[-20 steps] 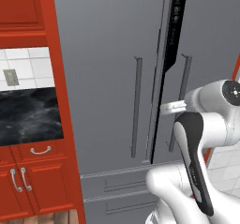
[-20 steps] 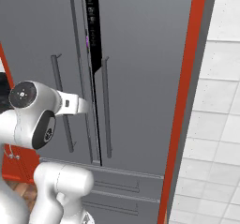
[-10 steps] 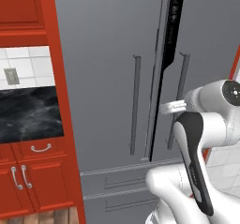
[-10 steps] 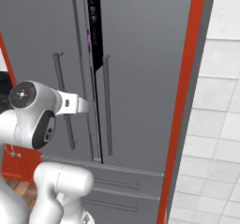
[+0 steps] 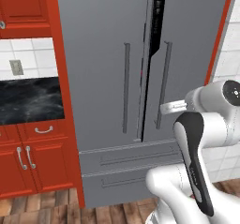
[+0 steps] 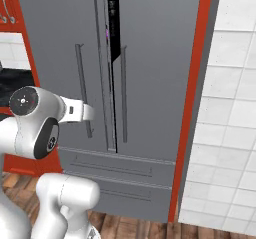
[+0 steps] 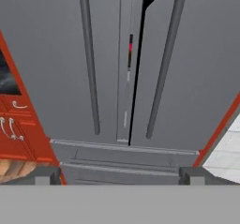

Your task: Take the donuts from the fridge and place them on the empty tray on the dining counter.

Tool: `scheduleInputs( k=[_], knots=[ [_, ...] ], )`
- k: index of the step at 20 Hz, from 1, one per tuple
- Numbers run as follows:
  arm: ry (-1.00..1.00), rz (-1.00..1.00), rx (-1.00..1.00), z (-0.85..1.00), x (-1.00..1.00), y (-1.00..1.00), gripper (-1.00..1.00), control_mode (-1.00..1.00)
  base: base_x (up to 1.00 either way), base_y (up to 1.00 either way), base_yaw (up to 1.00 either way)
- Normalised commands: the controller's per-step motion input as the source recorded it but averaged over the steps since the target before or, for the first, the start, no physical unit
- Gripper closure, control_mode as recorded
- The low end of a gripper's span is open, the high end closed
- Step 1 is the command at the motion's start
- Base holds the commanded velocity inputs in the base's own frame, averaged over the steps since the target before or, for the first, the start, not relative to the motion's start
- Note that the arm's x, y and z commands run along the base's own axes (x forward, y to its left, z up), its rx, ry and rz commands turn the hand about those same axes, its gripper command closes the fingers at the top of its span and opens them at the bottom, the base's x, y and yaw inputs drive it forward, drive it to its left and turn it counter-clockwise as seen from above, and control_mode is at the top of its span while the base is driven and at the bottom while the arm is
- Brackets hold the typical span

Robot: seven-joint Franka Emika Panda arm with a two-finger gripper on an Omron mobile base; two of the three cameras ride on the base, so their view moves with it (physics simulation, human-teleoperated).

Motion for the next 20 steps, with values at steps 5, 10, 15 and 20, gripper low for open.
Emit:
scheduleInputs(
  k=[5, 10, 15, 20],
  knots=[
    [0.0, 0.0, 0.0, 0.0, 0.0, 0.0, -1.0, 1.0, -0.35, 0.0, 0.0],
    [-0.06, -0.06, 0.0, -0.01, 0.25, -0.06, -1.0, -1.0, 0.03, 0.0, 0.0],
    [-0.03, -0.29, 0.0, 0.0, 0.63, -0.38, -1.0, -1.0, 0.0, 0.0, 0.0],
    [0.0, -0.16, 0.02, 0.0, 0.73, -0.45, -1.0, -1.0, 0.0, 0.0, 0.0]
  ],
)
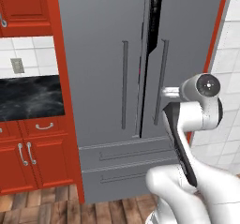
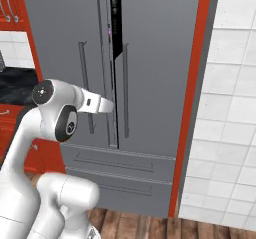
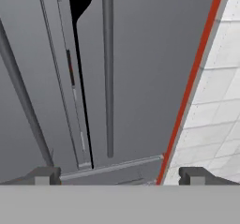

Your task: Take the donuts from the fridge and place them on the empty tray on the dining counter.

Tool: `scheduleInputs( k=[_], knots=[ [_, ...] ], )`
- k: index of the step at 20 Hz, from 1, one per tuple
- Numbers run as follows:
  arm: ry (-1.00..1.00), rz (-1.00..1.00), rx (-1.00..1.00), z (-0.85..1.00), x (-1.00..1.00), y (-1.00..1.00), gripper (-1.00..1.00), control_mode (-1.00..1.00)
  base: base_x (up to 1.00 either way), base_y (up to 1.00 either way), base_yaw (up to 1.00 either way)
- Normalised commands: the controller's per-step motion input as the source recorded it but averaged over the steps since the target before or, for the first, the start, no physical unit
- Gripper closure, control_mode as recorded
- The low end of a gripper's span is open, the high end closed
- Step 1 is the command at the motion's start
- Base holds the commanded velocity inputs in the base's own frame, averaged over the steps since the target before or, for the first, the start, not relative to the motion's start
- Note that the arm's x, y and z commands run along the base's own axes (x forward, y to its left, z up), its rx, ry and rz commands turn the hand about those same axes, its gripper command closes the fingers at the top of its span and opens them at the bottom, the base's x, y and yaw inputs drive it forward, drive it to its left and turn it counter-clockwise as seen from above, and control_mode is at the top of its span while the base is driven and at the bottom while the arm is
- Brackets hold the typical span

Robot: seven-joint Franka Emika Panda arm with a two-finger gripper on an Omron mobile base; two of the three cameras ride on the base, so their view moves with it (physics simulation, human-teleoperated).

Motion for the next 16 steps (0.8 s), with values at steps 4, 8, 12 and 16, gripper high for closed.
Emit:
scheduleInputs(
  k=[4, 8, 12, 16],
  knots=[
    [-0.02, 0.0, 0.06, 0.0, 0.88, -0.25, -1.0, -1.0, 0.0, 0.0, 0.0],
    [-0.05, 0.08, 0.06, 0.0, 0.91, -0.1, -1.0, -1.0, 0.0, 0.0, 0.0],
    [-0.02, 0.1, 0.06, 0.0, 0.99, -0.11, -1.0, -1.0, 0.0, 0.0, 0.0],
    [-0.03, 0.05, 0.05, 0.0, 0.96, -0.32, -1.0, -1.0, 0.0, 0.0, 0.0]
  ],
)
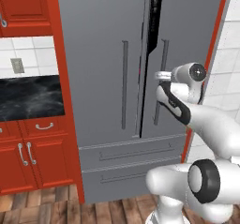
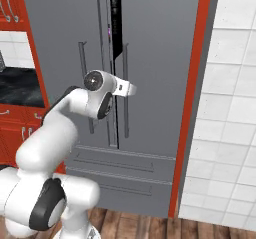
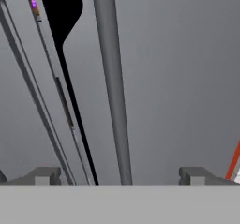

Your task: Take the donuts from the fridge and place them on the empty tray on the dining counter.

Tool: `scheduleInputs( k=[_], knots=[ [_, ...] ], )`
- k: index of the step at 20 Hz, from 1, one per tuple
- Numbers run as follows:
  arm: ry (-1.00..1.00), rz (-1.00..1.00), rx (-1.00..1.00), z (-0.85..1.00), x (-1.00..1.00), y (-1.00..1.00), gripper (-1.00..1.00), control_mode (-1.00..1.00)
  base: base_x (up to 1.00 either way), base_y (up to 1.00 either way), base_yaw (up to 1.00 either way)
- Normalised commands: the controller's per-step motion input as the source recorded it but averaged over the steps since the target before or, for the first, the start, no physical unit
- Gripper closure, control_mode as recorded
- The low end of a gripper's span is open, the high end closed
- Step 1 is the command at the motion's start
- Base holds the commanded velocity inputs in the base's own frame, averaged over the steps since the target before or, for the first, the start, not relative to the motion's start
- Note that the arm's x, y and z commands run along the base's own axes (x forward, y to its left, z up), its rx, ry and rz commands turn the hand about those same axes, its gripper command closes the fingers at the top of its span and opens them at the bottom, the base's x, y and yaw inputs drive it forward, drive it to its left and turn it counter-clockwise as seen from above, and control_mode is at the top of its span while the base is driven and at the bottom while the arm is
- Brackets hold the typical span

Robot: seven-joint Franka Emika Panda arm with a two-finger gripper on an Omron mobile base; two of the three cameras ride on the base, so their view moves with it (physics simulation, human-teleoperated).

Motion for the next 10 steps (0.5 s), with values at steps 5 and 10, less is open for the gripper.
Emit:
scheduleInputs(
  k=[5, 10],
  knots=[
    [-0.05, 0.01, 0.04, 0.0, 0.9, -0.32, -1.0, -1.0, 0.0, 0.0, 0.0],
    [-0.07, 0.01, 0.02, 0.0, 0.81, -0.12, -1.0, -1.0, 0.0, 0.0, 0.0]
  ],
)
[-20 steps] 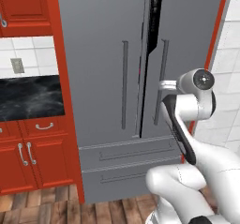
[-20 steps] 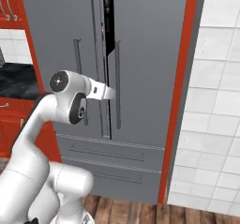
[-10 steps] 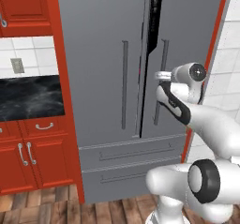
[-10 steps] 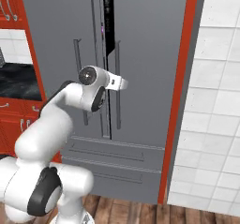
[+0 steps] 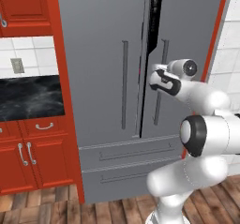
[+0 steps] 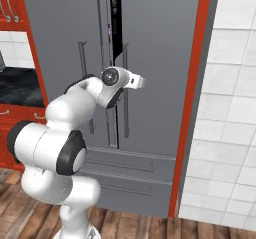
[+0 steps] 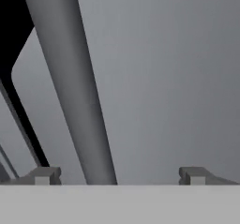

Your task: Take the donuts from the fridge and place them on the empty tray on the dining counter.

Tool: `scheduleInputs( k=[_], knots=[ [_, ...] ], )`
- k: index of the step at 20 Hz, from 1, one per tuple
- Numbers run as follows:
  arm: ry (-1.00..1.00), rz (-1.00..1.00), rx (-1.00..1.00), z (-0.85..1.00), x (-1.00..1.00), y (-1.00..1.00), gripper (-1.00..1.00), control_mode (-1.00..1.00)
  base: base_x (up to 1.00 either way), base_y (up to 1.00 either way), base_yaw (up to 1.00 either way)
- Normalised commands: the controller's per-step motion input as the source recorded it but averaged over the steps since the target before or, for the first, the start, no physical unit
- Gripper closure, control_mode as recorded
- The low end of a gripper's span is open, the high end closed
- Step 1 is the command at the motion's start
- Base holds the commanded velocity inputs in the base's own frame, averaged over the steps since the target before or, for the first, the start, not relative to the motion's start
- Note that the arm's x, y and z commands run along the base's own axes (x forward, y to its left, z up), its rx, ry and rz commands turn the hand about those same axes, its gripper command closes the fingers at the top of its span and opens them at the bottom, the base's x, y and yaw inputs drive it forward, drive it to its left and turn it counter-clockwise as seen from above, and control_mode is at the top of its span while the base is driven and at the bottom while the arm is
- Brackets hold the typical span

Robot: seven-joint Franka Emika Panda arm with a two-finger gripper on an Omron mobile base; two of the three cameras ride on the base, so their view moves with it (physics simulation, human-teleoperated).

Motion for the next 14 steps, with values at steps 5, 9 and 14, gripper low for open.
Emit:
scheduleInputs(
  k=[5, 9, 14],
  knots=[
    [-0.07, 0.0, 0.0, -0.1, 0.8, -0.01, -1.0, -1.0, 0.0, 0.0, 0.0],
    [-0.02, 0.0, 0.0, -0.09, 0.86, -0.04, -1.0, -1.0, 0.0, 0.0, 0.0],
    [0.09, 0.0, 0.0, -0.01, 0.59, 0.0, 1.0, -1.0, 0.0, 0.0, 0.0]
  ],
)
